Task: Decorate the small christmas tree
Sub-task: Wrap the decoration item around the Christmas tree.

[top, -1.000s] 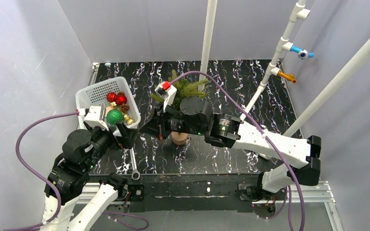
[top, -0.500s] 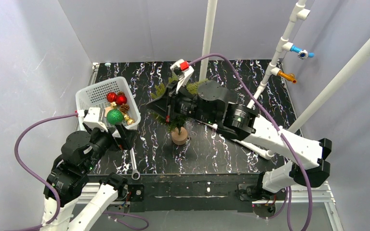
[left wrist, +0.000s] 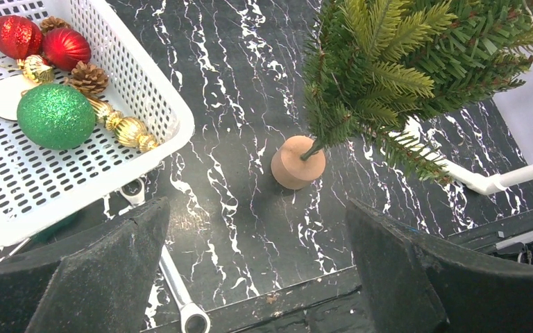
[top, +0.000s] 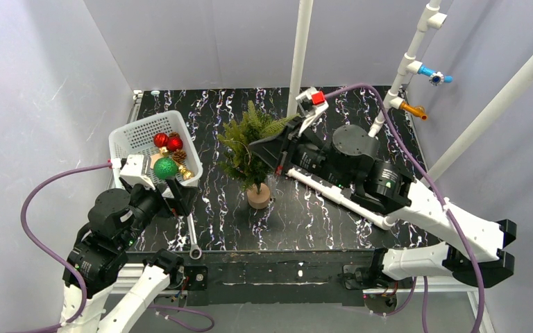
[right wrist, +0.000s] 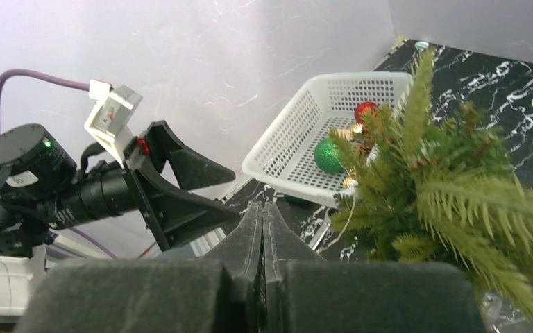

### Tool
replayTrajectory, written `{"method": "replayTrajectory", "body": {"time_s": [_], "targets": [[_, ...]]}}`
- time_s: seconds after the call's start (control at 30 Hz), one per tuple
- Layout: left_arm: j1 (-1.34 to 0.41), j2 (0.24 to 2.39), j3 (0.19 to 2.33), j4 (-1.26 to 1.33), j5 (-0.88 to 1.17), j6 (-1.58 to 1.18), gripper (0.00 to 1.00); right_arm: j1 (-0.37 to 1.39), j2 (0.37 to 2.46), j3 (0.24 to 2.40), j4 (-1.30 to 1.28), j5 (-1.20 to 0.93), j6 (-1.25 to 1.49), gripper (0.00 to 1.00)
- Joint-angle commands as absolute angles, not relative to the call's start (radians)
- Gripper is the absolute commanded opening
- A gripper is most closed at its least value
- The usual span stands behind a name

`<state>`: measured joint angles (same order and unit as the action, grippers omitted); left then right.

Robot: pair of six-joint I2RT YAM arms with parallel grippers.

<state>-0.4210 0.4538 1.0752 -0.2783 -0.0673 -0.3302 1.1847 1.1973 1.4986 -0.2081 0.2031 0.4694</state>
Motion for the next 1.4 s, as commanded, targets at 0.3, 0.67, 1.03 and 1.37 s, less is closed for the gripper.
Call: {"method": "replayTrajectory", "body": {"time_s": [0.3, 0.67, 1.03, 1.37], "targets": [[-0.423, 0.473, 1.083, -0.237, -0.053, -0.356, 0.99, 1.183, 1.130, 1.371, -0.170, 0.151, 0.532, 0.01], [-0.423, 0.474, 1.077, -0.238, -0.060, -0.355, 0.99, 1.191, 1.190, 1.397, -0.200, 0.055, 0.535, 0.01], [-0.423, 0.486, 1.067, -0.222, -0.054, -0.360, 1.00, 1.179, 0.993, 1.301, -0.279, 0.291, 0.491, 0.01], [-0.423, 0.489, 1.071, -0.222, -0.056, -0.363, 1.00, 1.167, 0.881, 1.283, -0.328, 0.441, 0.469, 0.01]]}}
